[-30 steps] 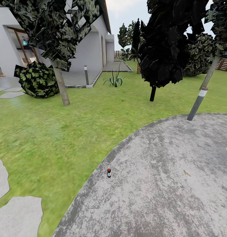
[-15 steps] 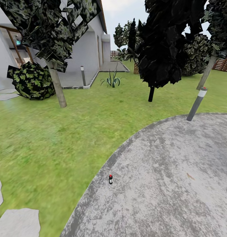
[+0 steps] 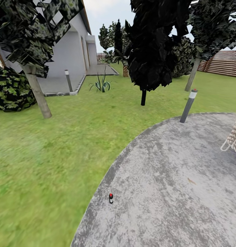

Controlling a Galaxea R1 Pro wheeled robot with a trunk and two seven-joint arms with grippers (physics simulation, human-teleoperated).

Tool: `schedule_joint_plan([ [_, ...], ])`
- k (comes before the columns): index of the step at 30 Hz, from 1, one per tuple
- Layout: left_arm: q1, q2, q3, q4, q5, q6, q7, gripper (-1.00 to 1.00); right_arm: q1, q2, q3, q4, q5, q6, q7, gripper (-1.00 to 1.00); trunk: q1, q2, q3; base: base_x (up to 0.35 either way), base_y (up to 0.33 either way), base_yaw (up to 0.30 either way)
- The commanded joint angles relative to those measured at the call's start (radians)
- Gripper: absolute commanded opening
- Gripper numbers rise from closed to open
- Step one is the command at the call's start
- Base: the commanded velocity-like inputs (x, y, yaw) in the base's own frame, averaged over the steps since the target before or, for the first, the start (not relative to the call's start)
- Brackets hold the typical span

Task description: Pick up the pesticide atomizer in the garden and spray insectifuge to fully cover both potted plants in the garden.

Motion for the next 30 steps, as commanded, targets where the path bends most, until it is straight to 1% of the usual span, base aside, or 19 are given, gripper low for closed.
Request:
schedule_joint_plan([
  [1, 0.000, 0.000, 0.000, 0.000, 0.000, -0.003, 0.000, 1.00, -0.001, 0.000, 0.000, 0.001, -0.001, -0.003, 0.000, 1.00, 0.000, 0.000, -0.001, 0.281, 0.229, -0.297],
  [6, 0.000, 0.001, -0.003, -0.008, 0.000, -0.003, 0.000, 1.00, 0.000, 0.000, 0.000, 0.001, -0.001, -0.003, 0.000, 1.00, 0.000, 0.000, -0.001, 0.264, 0.234, -0.297],
  [11, 0.000, 0.000, -0.007, -0.008, 0.000, -0.003, 0.000, 1.00, -0.001, 0.000, 0.000, 0.002, -0.001, -0.003, 0.001, 1.00, 0.000, 0.000, -0.001, 0.083, 0.218, -0.297],
  [25, 0.000, 0.004, -0.010, -0.010, 0.000, -0.003, 0.000, 1.00, -0.001, 0.000, 0.000, 0.000, -0.001, -0.003, 0.000, 1.00, 0.000, 0.000, 0.003, 0.005, 0.022, -0.296],
  [30, 0.000, 0.004, -0.012, -0.010, 0.000, -0.003, 0.000, 1.00, -0.001, 0.000, 0.000, 0.000, -0.001, -0.003, 0.001, 1.00, 0.000, 0.000, 0.005, 0.000, 0.110, -0.296],
])
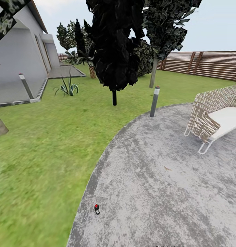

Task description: Pick up the pesticide atomizer in the garden and spray insectifuge to fully cover both potted plants in the garden.

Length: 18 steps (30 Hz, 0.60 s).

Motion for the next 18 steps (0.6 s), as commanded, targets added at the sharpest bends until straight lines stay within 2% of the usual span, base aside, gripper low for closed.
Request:
schedule_joint_plan([
  [1, 0.000, 0.000, -0.001, 0.000, 0.000, -0.003, 0.000, 1.00, -0.001, 0.000, 0.000, 0.001, -0.001, -0.003, 0.000, 1.00, 0.000, 0.000, 0.000, 0.000, 0.189, -0.296],
  [18, 0.000, -0.001, -0.002, 0.003, 0.000, -0.003, 0.000, 1.00, -0.001, 0.000, 0.000, 0.002, -0.001, -0.003, 0.000, 1.00, 0.000, 0.000, 0.005, 0.000, 0.289, -0.296],
])
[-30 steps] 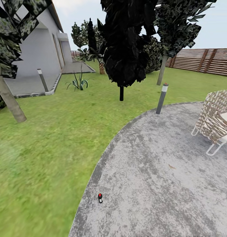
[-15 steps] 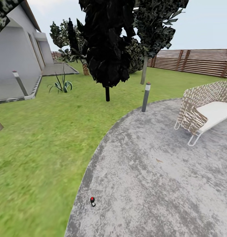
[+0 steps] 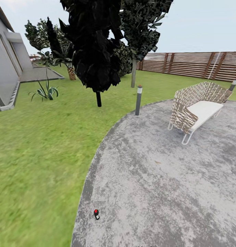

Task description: Pick up the pesticide atomizer in the garden and spray insectifuge to fully cover both potted plants in the garden.

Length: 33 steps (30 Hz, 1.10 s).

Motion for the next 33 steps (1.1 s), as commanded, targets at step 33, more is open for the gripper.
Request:
schedule_joint_plan([
  [33, 0.000, 0.001, 0.000, -0.001, 0.000, -0.003, 0.000, 1.00, -0.001, 0.000, 0.000, 0.001, -0.001, -0.003, 0.000, 1.00, 0.000, 0.000, 0.007, -0.056, 0.271, -0.296],
])
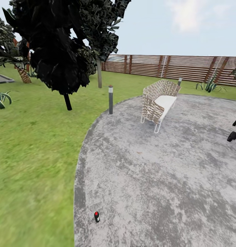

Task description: Pick up the pesticide atomizer in the garden and spray insectifuge to fully cover both potted plants in the garden.

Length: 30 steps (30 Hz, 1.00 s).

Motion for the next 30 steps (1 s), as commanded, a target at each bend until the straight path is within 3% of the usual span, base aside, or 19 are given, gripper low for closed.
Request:
schedule_joint_plan([
  [1, 0.000, 0.000, -0.001, 0.001, 0.000, -0.003, 0.000, 1.00, 0.000, 0.000, 0.000, 0.001, -0.001, -0.003, 0.000, 1.00, 0.000, 0.000, -0.001, -0.001, 0.305, -0.297],
  [13, 0.000, 0.001, -0.001, 0.001, 0.000, -0.003, 0.000, 1.00, -0.001, 0.000, 0.000, 0.001, -0.001, -0.003, 0.001, 1.00, 0.000, 0.000, -0.001, 0.000, 0.303, -0.296],
  [21, -0.010, 0.002, 0.001, -0.006, -0.001, 0.000, 0.002, 1.00, 0.000, 0.000, 0.003, -0.011, 0.001, -0.005, 0.001, 1.00, 0.000, 0.000, -0.001, 0.000, 0.052, -0.136],
  [25, -0.100, 0.006, 0.001, -0.024, -0.001, 0.014, 0.000, 1.00, -0.008, -0.001, 0.003, -0.093, 0.007, -0.005, -0.003, 1.00, 0.000, 0.000, -0.001, 0.000, 0.002, -0.007],
  [28, -0.184, 0.001, 0.000, -0.025, 0.000, 0.020, -0.001, 1.00, -0.059, -0.004, 0.002, -0.201, 0.009, -0.003, -0.007, 1.00, 0.000, 0.000, -0.001, 0.000, 0.000, -0.001],
  [30, -0.196, -0.002, 0.000, -0.025, 0.000, 0.020, -0.001, 1.00, -0.081, -0.005, 0.001, -0.225, 0.010, -0.003, -0.007, 1.00, 0.000, 0.000, -0.001, 0.000, 0.000, 0.000],
])
